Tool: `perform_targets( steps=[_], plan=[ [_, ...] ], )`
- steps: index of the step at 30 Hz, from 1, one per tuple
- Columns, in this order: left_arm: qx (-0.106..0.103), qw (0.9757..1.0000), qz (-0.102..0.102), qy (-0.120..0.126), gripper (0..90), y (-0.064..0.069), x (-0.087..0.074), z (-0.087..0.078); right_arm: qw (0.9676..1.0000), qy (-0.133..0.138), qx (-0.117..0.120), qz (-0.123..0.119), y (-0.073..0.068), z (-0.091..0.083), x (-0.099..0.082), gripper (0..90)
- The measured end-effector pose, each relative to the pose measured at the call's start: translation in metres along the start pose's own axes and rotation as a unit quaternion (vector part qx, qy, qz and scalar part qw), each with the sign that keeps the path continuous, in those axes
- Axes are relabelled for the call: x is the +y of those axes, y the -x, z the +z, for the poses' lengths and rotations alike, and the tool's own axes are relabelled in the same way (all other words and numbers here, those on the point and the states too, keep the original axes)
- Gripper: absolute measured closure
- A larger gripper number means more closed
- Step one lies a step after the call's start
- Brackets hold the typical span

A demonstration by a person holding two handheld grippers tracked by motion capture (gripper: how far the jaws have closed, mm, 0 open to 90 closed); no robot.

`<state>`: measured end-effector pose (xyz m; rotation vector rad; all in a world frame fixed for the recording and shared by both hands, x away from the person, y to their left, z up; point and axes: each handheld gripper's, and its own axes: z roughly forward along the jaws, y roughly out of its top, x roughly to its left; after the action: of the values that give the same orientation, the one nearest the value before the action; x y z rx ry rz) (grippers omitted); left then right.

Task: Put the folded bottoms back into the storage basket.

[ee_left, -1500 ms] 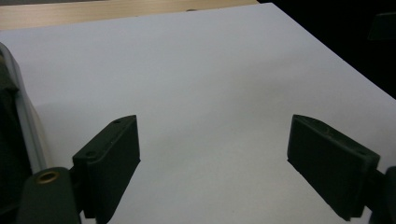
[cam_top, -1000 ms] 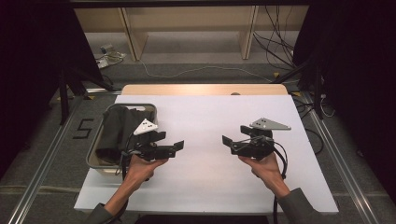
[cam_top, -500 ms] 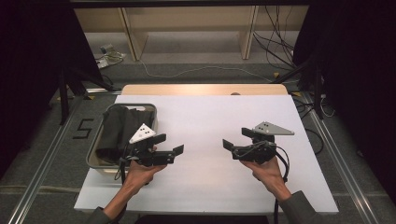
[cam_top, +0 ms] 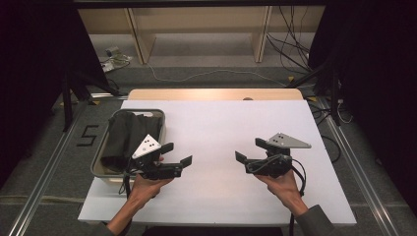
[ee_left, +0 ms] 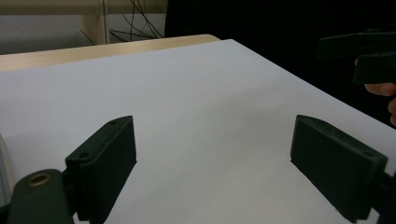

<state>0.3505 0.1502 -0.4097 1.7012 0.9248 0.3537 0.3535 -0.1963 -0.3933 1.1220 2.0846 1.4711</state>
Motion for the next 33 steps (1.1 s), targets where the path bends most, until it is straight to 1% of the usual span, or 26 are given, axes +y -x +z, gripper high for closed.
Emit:
perform_targets(
  steps=[3, 8, 9, 10, 13, 14, 20, 22, 23, 24, 25, 26, 28, 30, 33],
  plan=[
    [-0.001, 1.0000, -0.001, 0.001, 13.9, 0.001, -0.002, -0.001, 1.0000, 0.000, -0.001, -0.004, -0.001, -0.002, -0.002, 13.3],
    [-0.004, 1.0000, 0.007, 0.002, 13.9, 0.002, -0.005, -0.004, 1.0000, 0.003, 0.000, -0.004, -0.002, -0.005, -0.004, 13.3],
    [-0.006, 1.0000, 0.004, 0.001, 13.9, 0.002, -0.005, -0.004, 1.0000, 0.005, 0.001, -0.004, -0.002, -0.006, -0.005, 13.3],
    [-0.008, 1.0000, 0.004, 0.001, 13.9, 0.002, -0.006, -0.005, 1.0000, 0.004, 0.001, -0.002, -0.003, -0.007, -0.005, 13.3],
    [-0.009, 0.9999, 0.007, -0.002, 13.9, 0.002, -0.008, -0.006, 1.0000, 0.004, 0.002, -0.006, -0.004, -0.009, -0.007, 13.3],
    [-0.010, 0.9999, 0.005, -0.001, 13.9, 0.003, -0.009, -0.007, 1.0000, 0.004, 0.003, -0.008, -0.004, -0.010, -0.008, 13.3],
    [-0.020, 0.9997, 0.013, -0.001, 13.9, 0.007, -0.013, -0.010, 0.9999, 0.009, 0.002, -0.011, -0.005, -0.016, -0.014, 13.4],
    [-0.019, 0.9997, 0.018, -0.002, 13.9, 0.008, -0.015, -0.012, 0.9999, 0.011, 0.001, -0.012, -0.006, -0.019, -0.017, 13.4],
    [-0.019, 0.9997, 0.015, 0.002, 13.9, 0.008, -0.016, -0.012, 0.9999, 0.012, 0.002, -0.012, -0.006, -0.020, -0.018, 13.4],
    [-0.020, 0.9997, 0.017, 0.000, 13.9, 0.008, -0.017, -0.014, 0.9999, 0.013, 0.003, -0.011, -0.006, -0.021, -0.019, 13.5],
    [-0.021, 0.9997, 0.014, -0.001, 13.9, 0.009, -0.018, -0.014, 0.9998, 0.014, 0.002, -0.012, -0.006, -0.022, -0.020, 13.4],
    [-0.023, 0.9996, 0.017, -0.004, 13.9, 0.008, -0.019, -0.015, 0.9998, 0.015, 0.002, -0.014, -0.006, -0.023, -0.021, 13.4],
    [-0.021, 0.9997, 0.015, -0.004, 13.9, 0.007, -0.021, -0.017, 0.9997, 0.016, 0.003, -0.016, -0.005, -0.025, -0.023, 13.5],
    [-0.020, 0.9997, 0.013, -0.005, 13.9, 0.006, -0.023, -0.019, 0.9999, 0.014, 0.004, -0.009, -0.004, -0.028, -0.028, 13.6],
    [-0.022, 0.9996, 0.015, -0.011, 14.0, 0.005, -0.026, -0.021, 0.9999, 0.012, 0.005, -0.008, -0.004, -0.028, -0.031, 13.9]
  ],
)
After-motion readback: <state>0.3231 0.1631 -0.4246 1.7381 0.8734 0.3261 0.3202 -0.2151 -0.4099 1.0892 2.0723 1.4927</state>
